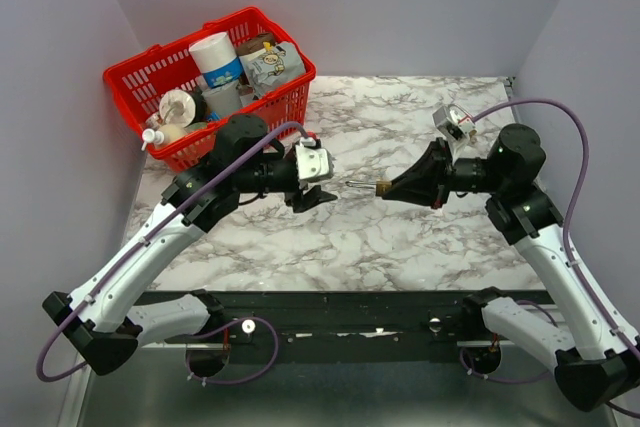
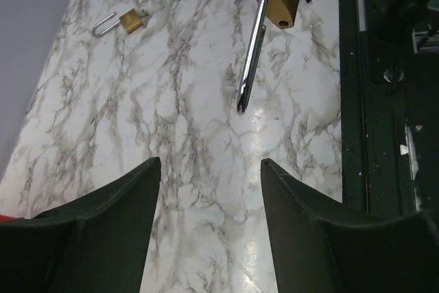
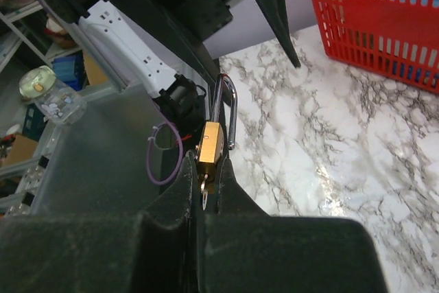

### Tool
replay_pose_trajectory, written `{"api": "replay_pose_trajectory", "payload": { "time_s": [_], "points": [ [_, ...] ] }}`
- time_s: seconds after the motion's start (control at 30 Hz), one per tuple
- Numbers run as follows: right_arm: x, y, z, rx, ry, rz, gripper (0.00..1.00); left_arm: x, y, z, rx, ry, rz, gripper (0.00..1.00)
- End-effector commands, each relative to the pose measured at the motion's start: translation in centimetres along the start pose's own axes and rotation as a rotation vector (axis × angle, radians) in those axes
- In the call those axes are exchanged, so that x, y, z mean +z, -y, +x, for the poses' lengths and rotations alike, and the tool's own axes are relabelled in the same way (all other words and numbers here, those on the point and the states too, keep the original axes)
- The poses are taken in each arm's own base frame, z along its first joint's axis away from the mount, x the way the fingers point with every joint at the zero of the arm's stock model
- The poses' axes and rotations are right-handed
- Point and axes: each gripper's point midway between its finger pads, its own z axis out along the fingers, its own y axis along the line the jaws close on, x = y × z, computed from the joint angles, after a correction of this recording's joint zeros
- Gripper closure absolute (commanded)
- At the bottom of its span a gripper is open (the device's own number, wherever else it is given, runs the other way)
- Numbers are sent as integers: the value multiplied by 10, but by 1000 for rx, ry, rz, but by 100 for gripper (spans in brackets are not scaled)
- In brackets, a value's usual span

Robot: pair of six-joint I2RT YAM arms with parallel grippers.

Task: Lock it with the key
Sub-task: Lock the lock.

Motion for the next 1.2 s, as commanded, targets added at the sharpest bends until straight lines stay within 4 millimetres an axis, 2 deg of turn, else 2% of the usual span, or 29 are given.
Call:
{"api": "replay_pose_trajectory", "payload": {
  "time_s": [0.0,0.2,0.37,0.67,0.9,1.1,1.17],
  "points": [
    [2,-19,-8,-104,18,-94,99,6,22,-21,2,102,94,36],
    [6,-26,0,-143,-5,-126,99,8,30,-31,-76,141,135,43],
    [7,-28,-1,-173,0,-117,99,7,40,-37,-110,154,184,51],
    [13,-26,0,-180,1,-100,99,4,52,-35,-99,140,224,51],
    [15,-23,-2,-176,2,-87,99,3,49,-38,-74,139,200,50],
    [16,-14,3,-187,-14,-53,99,3,49,-39,-100,123,194,58],
    [17,-14,4,-182,-17,-49,99,5,48,-37,-115,105,189,64]
  ]
}}
